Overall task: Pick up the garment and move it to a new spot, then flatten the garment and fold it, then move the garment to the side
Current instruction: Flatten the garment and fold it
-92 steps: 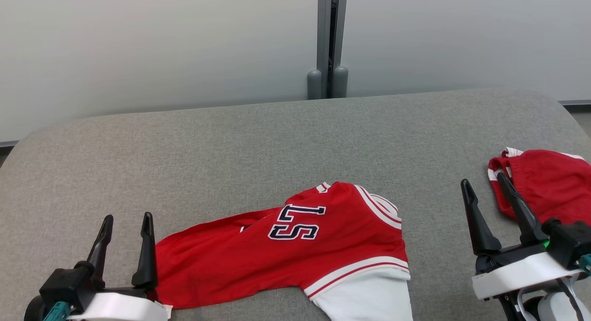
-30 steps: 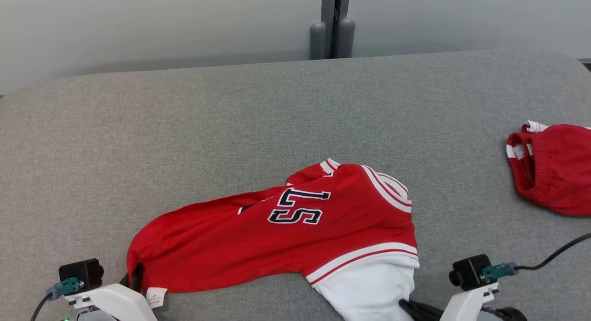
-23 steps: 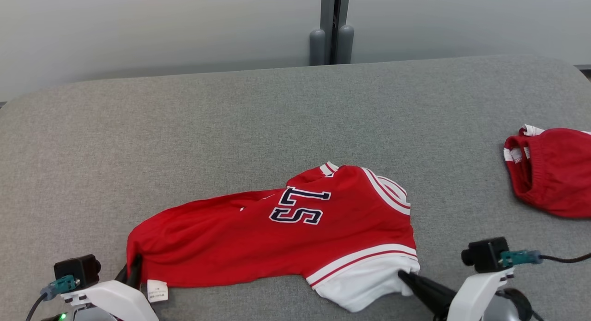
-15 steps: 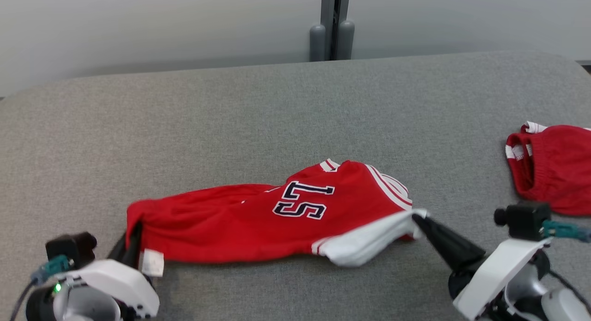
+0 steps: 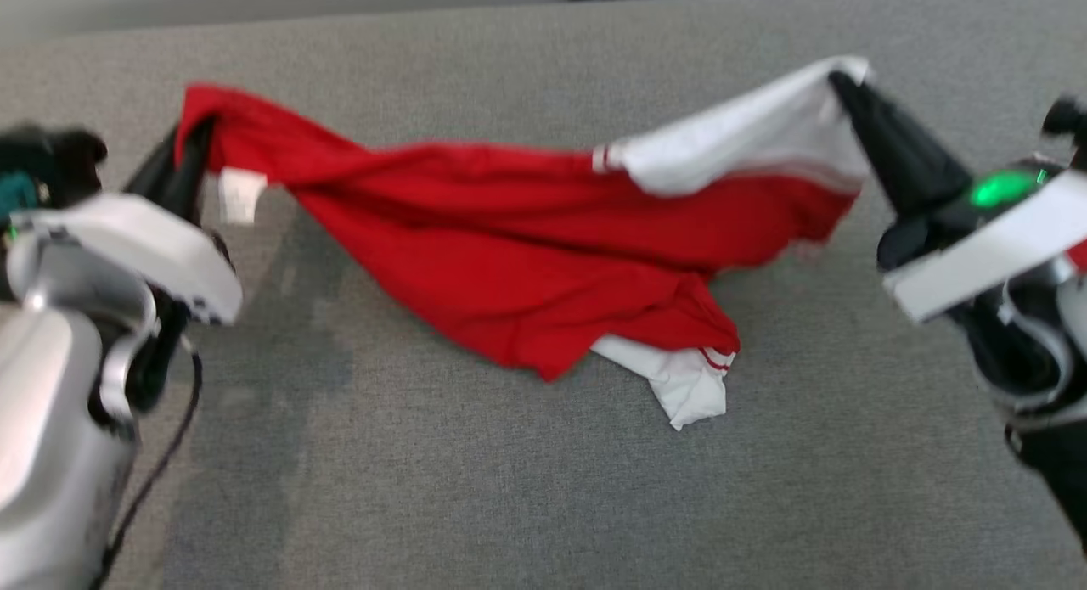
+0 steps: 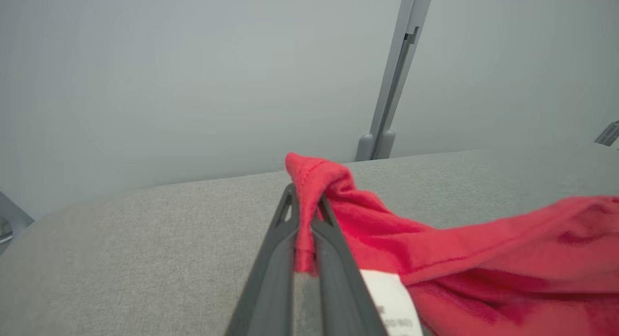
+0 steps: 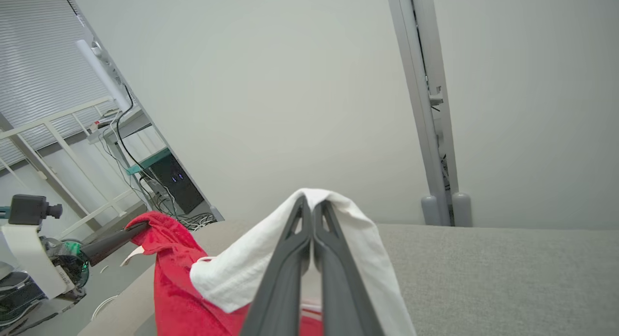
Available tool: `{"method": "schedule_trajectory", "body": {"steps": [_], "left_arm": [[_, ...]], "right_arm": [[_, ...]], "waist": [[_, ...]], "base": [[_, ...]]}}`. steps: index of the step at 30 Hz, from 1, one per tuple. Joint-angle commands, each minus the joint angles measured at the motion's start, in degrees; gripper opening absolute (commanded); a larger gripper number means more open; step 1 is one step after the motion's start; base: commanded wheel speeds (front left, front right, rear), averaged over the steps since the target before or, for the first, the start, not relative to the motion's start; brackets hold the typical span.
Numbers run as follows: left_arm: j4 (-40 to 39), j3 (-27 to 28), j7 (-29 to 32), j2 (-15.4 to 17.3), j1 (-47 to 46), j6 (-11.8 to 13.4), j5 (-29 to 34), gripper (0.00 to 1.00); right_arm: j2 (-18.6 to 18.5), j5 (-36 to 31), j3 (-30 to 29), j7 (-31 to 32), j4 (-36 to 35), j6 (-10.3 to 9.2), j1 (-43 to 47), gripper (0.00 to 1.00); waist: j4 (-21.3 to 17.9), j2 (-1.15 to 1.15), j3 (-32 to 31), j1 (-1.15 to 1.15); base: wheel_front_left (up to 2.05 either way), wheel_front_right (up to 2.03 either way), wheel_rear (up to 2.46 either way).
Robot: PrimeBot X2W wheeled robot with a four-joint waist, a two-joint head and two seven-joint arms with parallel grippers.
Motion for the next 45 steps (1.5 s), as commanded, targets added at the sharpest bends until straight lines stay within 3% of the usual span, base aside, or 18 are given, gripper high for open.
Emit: {"method": "schedule_trajectory", "body": {"steps": [1, 10, 20, 27, 34, 45], "left_arm": [[2.66, -0.32, 0.22, -0.13, -5.37, -1.43, 0.70, 0.00], [17.98, -3.60, 0.96, 1.29, -34.06, -7.76, 7.01, 0.00], [31.91, -3.76, 0.02, -0.41, -52.68, -10.05, 8.14, 0.00], [37.81, -3.82, -2.59, -1.56, -60.33, -10.73, 8.46, 0.00], [43.64, -4.91, -4.44, -3.12, -62.75, -12.65, 7.69, 0.00], [49.71, -8.32, -3.26, -3.33, -48.75, -14.69, 2.90, 0.00]], "right_arm": [[-1.21, 0.55, 1.11, -1.85, 1.93, 0.04, -5.26, 0.00], [-3.97, 0.95, 9.85, -11.48, 15.47, 0.03, -34.11, 0.00], [-2.98, 3.45, 15.12, -16.01, 24.59, 0.03, -56.44, 0.00], [-2.91, 1.55, 15.10, -16.81, 27.96, 0.03, -65.52, 0.00], [-1.24, 0.50, 15.06, -16.77, 28.08, 0.03, -65.08, 0.00], [-3.11, 3.75, 27.18, -16.73, 26.30, 0.03, -51.01, 0.00]], "waist": [[0.46, 0.00, 3.56, 0.00], [-0.34, 0.00, 10.78, 0.00], [-0.85, 0.00, 14.59, 0.00], [-0.95, 0.00, 14.97, 0.00], [-1.05, 0.00, 13.04, 0.00], [-2.11, 0.00, 5.66, 0.00]], "base": [[0.00, 0.00, 0.00], [0.00, 0.00, 0.00], [0.00, 0.00, 0.00], [0.00, 0.00, 0.00], [0.00, 0.00, 0.00], [0.00, 0.00, 0.00]]}}
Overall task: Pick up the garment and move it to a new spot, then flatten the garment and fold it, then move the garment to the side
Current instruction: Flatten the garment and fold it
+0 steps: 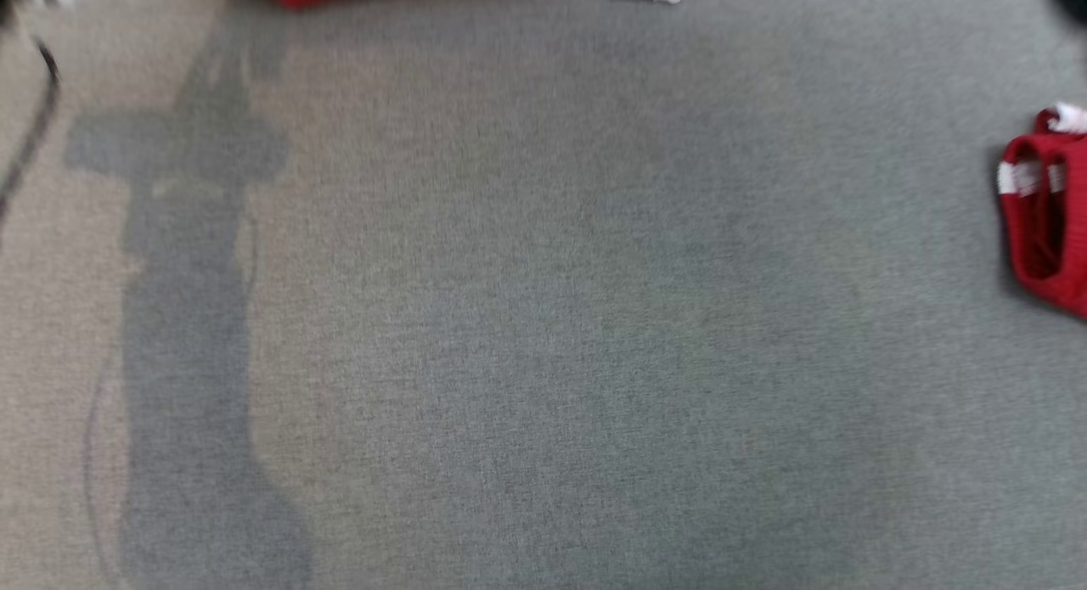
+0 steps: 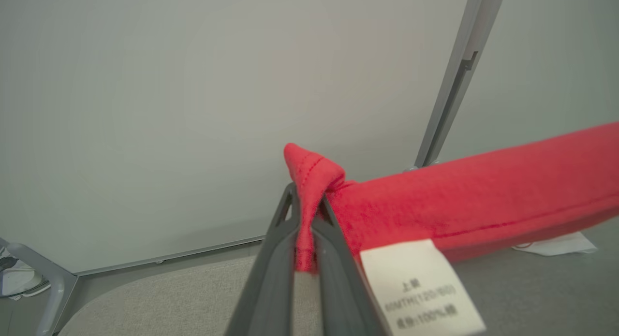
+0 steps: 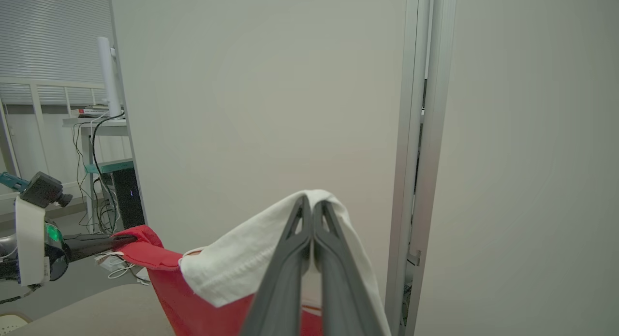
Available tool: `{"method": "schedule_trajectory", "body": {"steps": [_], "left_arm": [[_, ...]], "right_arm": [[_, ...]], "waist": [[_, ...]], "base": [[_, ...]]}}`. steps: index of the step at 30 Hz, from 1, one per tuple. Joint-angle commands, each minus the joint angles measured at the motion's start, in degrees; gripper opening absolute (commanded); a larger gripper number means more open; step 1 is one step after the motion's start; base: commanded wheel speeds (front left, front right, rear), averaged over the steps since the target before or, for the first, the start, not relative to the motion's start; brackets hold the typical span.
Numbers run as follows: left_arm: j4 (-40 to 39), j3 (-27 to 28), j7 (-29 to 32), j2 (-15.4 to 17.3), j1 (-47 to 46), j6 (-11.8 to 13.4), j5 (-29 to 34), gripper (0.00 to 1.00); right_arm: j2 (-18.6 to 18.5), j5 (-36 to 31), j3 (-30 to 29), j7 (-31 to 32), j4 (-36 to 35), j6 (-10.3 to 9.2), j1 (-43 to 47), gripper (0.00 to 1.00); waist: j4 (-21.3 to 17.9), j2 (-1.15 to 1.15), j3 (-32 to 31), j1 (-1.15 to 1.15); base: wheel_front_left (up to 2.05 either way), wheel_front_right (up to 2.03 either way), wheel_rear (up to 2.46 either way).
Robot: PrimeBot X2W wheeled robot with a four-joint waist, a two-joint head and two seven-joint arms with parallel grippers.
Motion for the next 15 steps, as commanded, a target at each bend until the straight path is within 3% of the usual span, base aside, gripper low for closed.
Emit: {"method": "schedule_trajectory", "body": {"steps": [1, 7, 15], "left_arm": [[-0.32, -0.63, 0.02, 0.38, 3.06, -0.25, -1.32, 0.00], [-5.79, -4.83, 3.30, 2.50, 17.35, -0.19, -8.09, 0.00], [-15.08, -7.97, 11.11, 6.74, 33.12, -0.20, -15.59, 0.00]], "right_arm": [[-0.94, 1.08, 1.02, -0.28, -0.80, 0.02, 2.93, 0.00], [-4.27, 3.23, 7.50, -0.11, -3.29, 0.02, 14.50, 0.00], [-10.05, 8.49, 14.82, 5.84, -8.61, 0.02, 26.56, 0.00]], "waist": [[-0.56, 0.00, -2.87, 0.00], [-1.12, 0.00, -9.49, 0.00], [-1.49, 0.00, -15.40, 0.00]], "base": [[0.00, 0.00, 0.00], [0.00, 0.00, 0.00], [0.00, 0.00, 0.00]]}}
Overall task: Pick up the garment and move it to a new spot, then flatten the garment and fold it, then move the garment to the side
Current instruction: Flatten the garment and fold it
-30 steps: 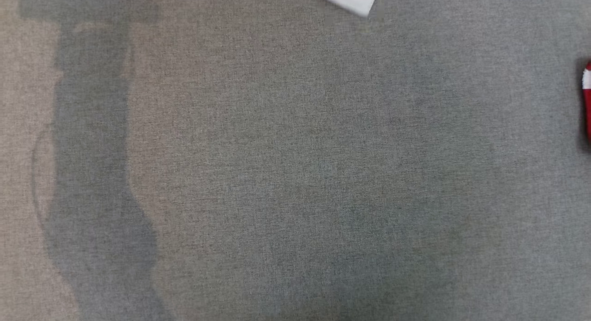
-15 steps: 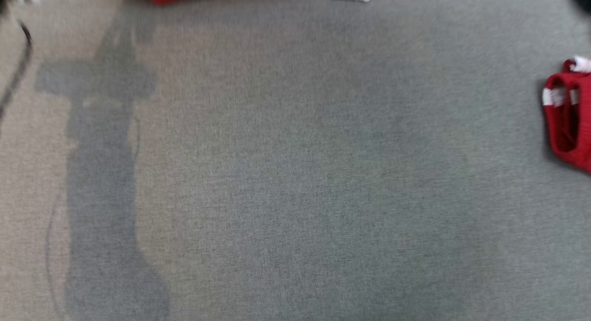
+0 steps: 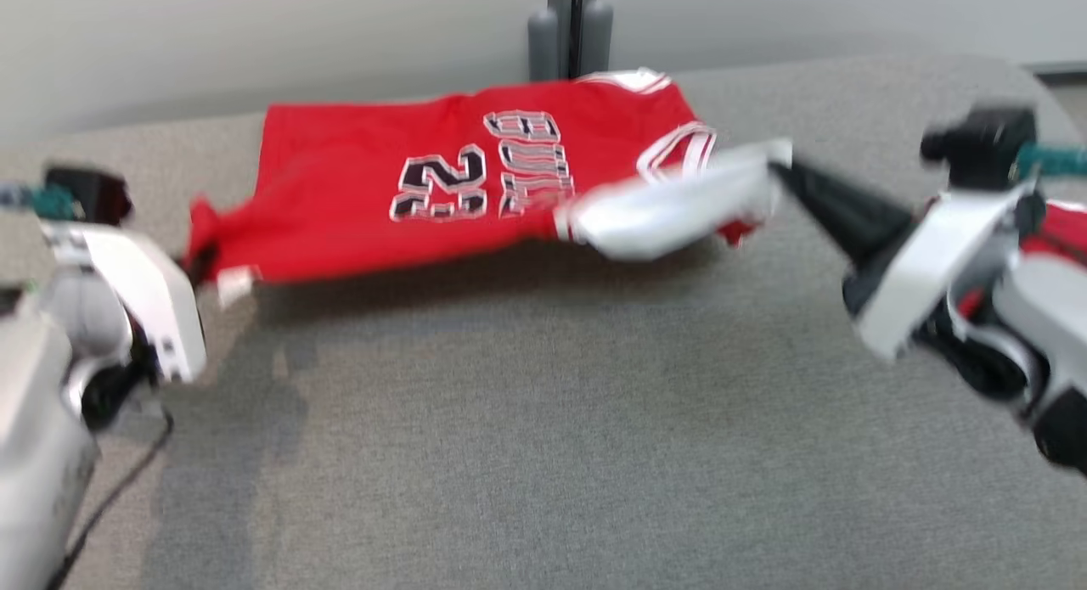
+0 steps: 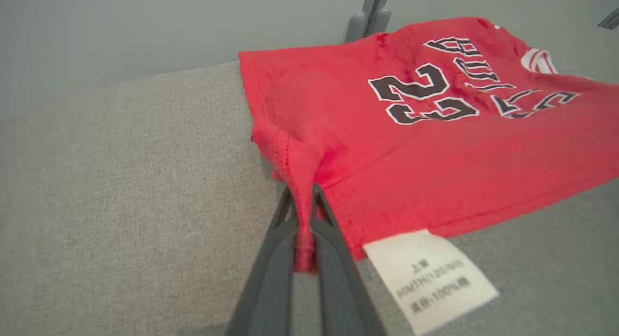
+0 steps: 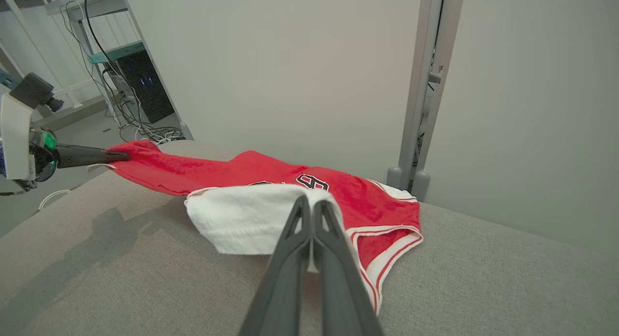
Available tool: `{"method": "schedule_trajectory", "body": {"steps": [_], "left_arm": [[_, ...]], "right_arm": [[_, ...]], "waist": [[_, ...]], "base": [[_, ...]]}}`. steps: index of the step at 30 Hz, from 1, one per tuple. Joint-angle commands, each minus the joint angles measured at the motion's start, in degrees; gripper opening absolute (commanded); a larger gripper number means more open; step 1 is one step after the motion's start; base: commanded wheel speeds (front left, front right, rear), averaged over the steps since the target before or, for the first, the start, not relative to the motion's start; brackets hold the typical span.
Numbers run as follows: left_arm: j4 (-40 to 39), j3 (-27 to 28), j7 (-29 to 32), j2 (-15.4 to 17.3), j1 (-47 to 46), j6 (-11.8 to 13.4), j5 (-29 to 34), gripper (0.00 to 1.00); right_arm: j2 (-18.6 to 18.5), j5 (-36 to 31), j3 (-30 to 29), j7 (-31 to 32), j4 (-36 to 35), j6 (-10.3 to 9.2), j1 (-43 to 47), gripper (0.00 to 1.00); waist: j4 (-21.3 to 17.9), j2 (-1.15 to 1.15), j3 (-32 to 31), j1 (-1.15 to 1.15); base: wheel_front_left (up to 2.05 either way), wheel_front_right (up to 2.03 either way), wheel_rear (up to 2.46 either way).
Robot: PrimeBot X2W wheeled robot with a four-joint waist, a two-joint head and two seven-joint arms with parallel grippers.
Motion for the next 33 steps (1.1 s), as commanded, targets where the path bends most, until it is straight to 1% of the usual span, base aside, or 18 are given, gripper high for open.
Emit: {"method": "schedule_trajectory", "body": {"steps": [1, 3, 5, 7, 12, 18, 23, 27, 33], "left_arm": [[-0.57, 0.06, 0.45, 0.61, 1.11, -0.02, -0.62, 0.00], [-4.10, 0.12, 3.00, 1.91, 5.15, 0.26, -2.41, 0.00], [-8.24, -0.05, 5.30, 3.25, 9.23, 1.15, -3.86, 0.00], [-12.66, 0.22, 6.98, 4.81, 13.16, 2.59, -5.01, 0.00], [-25.42, 0.77, 10.28, 8.78, 23.53, 7.54, -7.99, 0.00], [-40.45, 0.61, 14.09, 13.16, 34.91, 13.96, -11.06, 0.00], [-48.38, 0.73, 17.54, 16.40, 40.04, 17.57, -13.13, 0.00], [-51.86, 1.20, 18.64, 17.70, 41.45, 19.16, -13.96, 0.00], [-53.18, 1.76, 20.74, 18.64, 40.44, 19.95, -15.11, 0.00]], "right_arm": [[-0.63, 0.59, 0.08, 0.47, -0.30, 0.02, 1.08, 0.00], [-2.84, 1.80, 1.11, 2.39, -2.06, 0.02, 3.80, 0.00], [-4.81, 3.51, 1.73, 4.42, -3.90, 0.02, 6.97, 0.00], [-6.55, 5.52, 2.41, 6.68, -6.41, 0.02, 10.04, 0.00], [-11.50, 8.79, 3.24, 11.15, -12.09, 0.02, 16.95, 0.00], [-16.94, 11.02, 2.70, 15.84, -15.98, 0.02, 24.55, 0.00], [-21.23, 12.18, 1.23, 20.60, -19.54, 0.02, 29.12, 0.00], [-22.84, 11.61, -1.26, 22.67, -21.86, 0.02, 31.24, 0.00], [-21.71, 10.47, -6.02, 24.93, -24.54, 0.02, 32.51, 0.00]], "waist": [[-0.12, 0.00, -2.00, 0.00], [0.05, 0.00, -3.12, 0.00], [0.25, 0.00, -4.10, 0.00], [0.39, 0.00, -4.95, 0.00], [0.42, 0.00, -6.47, 0.00], [0.58, 0.00, -6.95, 0.00], [0.84, 0.00, -6.93, 0.00], [0.81, 0.00, -6.95, 0.00], [0.58, 0.00, -6.87, 0.00]], "base": [[0.00, 0.00, 0.00], [0.00, 0.00, 0.00], [0.00, 0.00, 0.00], [0.00, 0.00, 0.00], [0.00, 0.00, 0.00], [0.00, 0.00, 0.00], [0.00, 0.00, 0.00], [0.00, 0.00, 0.00], [0.00, 0.00, 0.00]]}}
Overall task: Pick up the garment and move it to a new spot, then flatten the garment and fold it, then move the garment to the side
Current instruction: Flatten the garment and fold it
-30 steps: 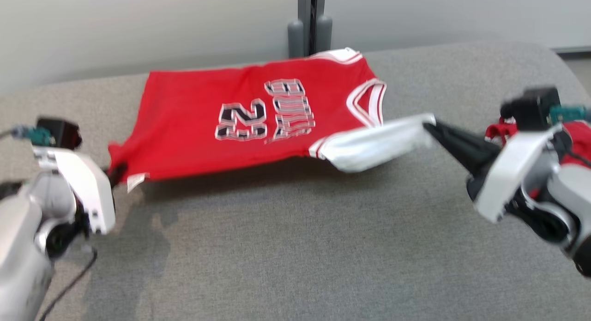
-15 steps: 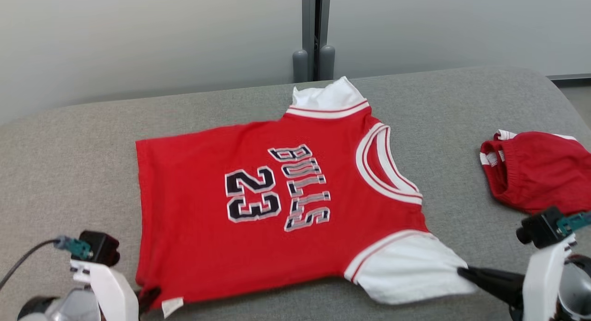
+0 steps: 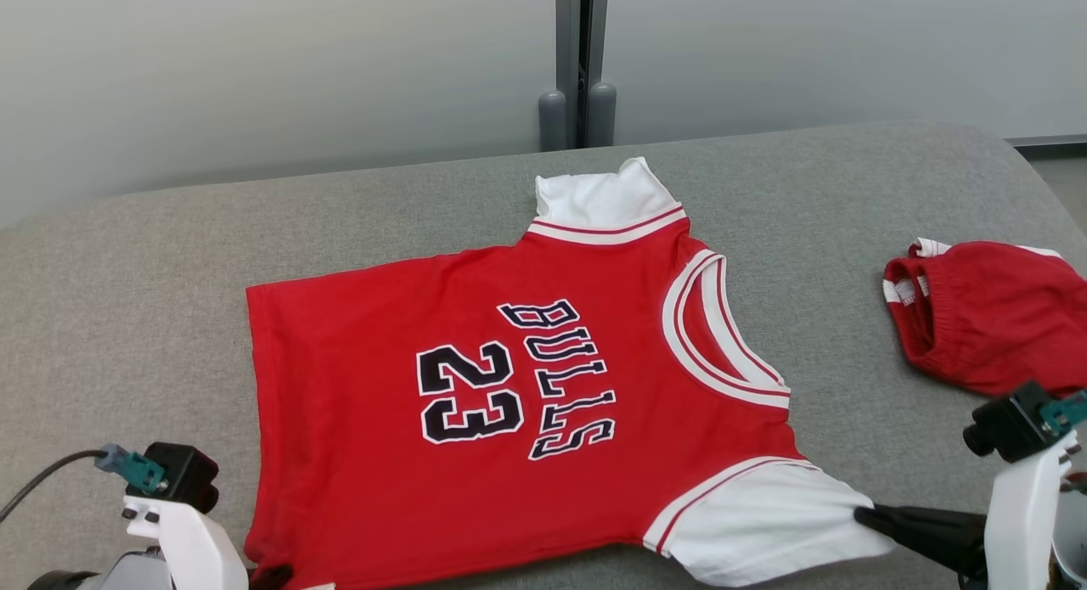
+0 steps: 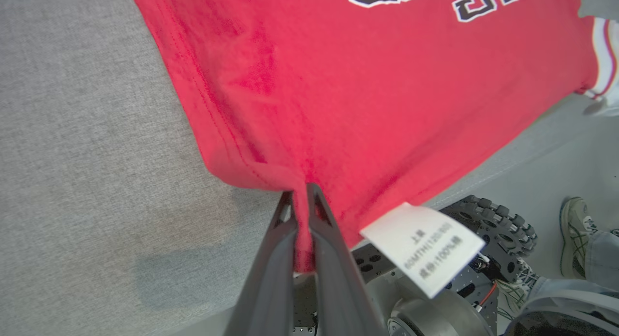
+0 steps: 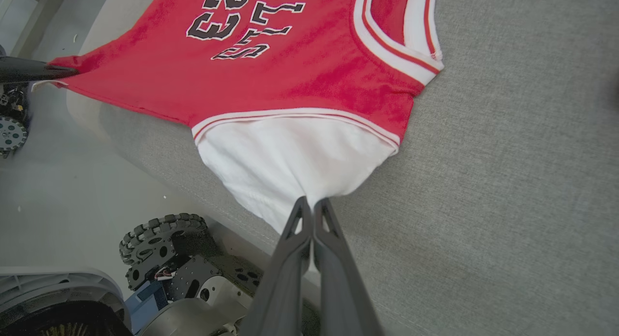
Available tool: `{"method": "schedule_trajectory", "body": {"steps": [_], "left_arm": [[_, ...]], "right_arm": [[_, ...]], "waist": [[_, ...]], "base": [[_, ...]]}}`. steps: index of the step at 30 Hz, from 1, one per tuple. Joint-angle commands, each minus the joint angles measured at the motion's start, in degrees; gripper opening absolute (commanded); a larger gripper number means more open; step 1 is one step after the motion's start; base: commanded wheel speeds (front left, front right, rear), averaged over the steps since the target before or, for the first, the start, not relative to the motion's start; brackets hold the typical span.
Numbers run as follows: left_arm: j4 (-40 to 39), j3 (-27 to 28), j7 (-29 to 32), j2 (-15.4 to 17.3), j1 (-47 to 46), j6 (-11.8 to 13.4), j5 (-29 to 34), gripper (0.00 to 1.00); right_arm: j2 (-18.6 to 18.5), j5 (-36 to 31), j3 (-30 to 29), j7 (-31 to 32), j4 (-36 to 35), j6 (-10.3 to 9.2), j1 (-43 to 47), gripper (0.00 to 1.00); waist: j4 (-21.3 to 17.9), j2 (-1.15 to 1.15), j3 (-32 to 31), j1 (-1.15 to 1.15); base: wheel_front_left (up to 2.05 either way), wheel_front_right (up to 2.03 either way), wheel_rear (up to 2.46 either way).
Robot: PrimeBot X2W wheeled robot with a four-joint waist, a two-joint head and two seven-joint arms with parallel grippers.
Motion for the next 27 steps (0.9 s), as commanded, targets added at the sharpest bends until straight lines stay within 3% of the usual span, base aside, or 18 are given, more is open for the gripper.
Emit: {"method": "schedule_trajectory", "body": {"steps": [1, 11, 16, 21, 27], "left_arm": [[0.42, 0.40, 1.37, 0.57, -1.14, 0.26, -0.89, 0.00], [7.99, -0.53, 14.63, -0.92, -13.91, -2.13, -5.83, 0.00], [12.96, -1.09, 20.25, -3.07, -21.79, -2.39, -6.86, 0.00], [18.21, -1.85, 22.62, -5.11, -27.32, -2.73, -6.07, 0.00], [22.29, -2.12, 22.61, -7.11, -30.83, -3.68, -5.50, 0.00]], "right_arm": [[0.79, -0.68, -1.79, 1.01, -0.27, 0.02, 0.33, 0.00], [9.03, 1.99, -9.41, 11.85, 4.50, 0.02, -7.56, 0.00], [13.34, 2.16, -10.57, 18.50, 11.27, 0.03, -13.48, 0.00], [17.49, 1.73, -11.50, 22.05, 19.15, 0.02, -17.92, 0.00], [21.37, -0.06, -12.59, 20.95, 23.83, 0.02, -21.32, 0.00]], "waist": [[-0.07, 0.00, 0.25, 0.00], [-0.06, 0.00, 6.05, 0.00], [0.16, 0.00, 9.33, 0.00], [0.26, 0.00, 10.49, 0.00], [0.32, 0.00, 11.47, 0.00]], "base": [[0.00, 0.00, 0.00], [0.00, 0.00, 0.00], [0.00, 0.00, 0.00], [0.00, 0.00, 0.00], [0.00, 0.00, 0.00]]}}
